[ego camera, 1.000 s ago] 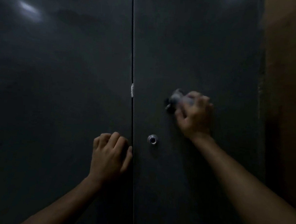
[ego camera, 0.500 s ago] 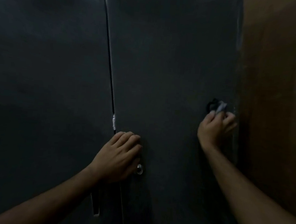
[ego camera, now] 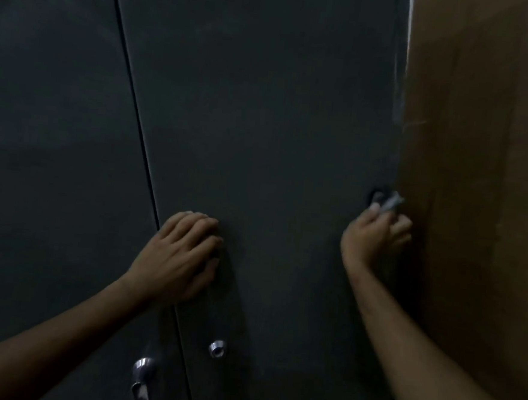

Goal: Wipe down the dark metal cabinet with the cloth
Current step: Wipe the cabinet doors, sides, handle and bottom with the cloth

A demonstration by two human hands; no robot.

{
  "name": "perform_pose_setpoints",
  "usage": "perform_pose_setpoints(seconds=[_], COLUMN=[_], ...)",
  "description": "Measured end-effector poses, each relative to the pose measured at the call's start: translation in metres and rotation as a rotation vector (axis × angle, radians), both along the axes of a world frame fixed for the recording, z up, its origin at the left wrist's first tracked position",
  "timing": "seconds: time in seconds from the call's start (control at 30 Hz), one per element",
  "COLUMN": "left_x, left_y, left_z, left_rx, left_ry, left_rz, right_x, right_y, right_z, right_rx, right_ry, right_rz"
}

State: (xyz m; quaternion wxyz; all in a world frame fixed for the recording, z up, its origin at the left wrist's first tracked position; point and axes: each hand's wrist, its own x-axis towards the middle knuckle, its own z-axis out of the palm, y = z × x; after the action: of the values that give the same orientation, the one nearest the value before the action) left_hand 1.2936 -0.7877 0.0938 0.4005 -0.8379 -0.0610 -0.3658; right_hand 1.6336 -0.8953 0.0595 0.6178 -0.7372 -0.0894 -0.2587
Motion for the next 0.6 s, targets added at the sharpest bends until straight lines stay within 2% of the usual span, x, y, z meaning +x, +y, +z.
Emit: perform_pose_setpoints(seconds=[0.07, 0.13, 0.17, 0.2, 0.27, 0.3, 0.33, 0.37, 0.4, 0.5, 0.57, 0.6], left_x=[0.012, 0.027, 0.034, 0.040, 0.051, 0.054, 0.055, 0.056, 0.056, 0.057, 0.058, 0.058], left_y=[-0.003, -0.007, -0.008, -0.009, -0.007, -0.006, -0.003, 0.000, 0.002, 0.008, 0.008, 0.009], left_z=[0.016, 0.027, 0.031, 0.035, 0.041, 0.042, 0.043, 0.043, 0.043, 0.041, 0.039, 0.040], left_rx=[0.000, -0.002, -0.003, -0.004, 0.009, 0.024, 0.042, 0.059, 0.075, 0.112, 0.129, 0.140], left_ry=[-0.002, 0.022, 0.037, 0.053, 0.087, 0.101, 0.109, 0.112, 0.113, 0.111, 0.098, 0.091], left_rz=[-0.002, -0.011, -0.014, -0.020, -0.029, -0.027, -0.022, -0.017, -0.011, 0.011, 0.001, -0.003], right_x=[-0.006, -0.015, -0.017, -0.019, -0.014, -0.008, -0.001, 0.006, 0.013, 0.020, 0.013, 0.007], right_y=[0.010, 0.006, 0.000, -0.009, -0.028, -0.033, -0.033, -0.030, -0.025, -0.012, -0.017, -0.023], right_z=[0.028, -0.003, -0.032, -0.062, -0.098, -0.096, -0.079, -0.054, -0.024, 0.054, 0.040, 0.013], right_rx=[-0.034, -0.157, -0.182, -0.169, -0.009, 0.071, 0.099, 0.099, 0.084, 0.074, -0.003, -0.050], right_ry=[-0.177, -0.349, -0.312, -0.186, 0.264, 0.456, 0.562, 0.549, 0.458, 0.090, -0.087, -0.101], right_rz=[-0.041, 0.037, 0.075, 0.091, 0.124, 0.161, 0.210, 0.254, 0.279, 0.190, 0.172, 0.186])
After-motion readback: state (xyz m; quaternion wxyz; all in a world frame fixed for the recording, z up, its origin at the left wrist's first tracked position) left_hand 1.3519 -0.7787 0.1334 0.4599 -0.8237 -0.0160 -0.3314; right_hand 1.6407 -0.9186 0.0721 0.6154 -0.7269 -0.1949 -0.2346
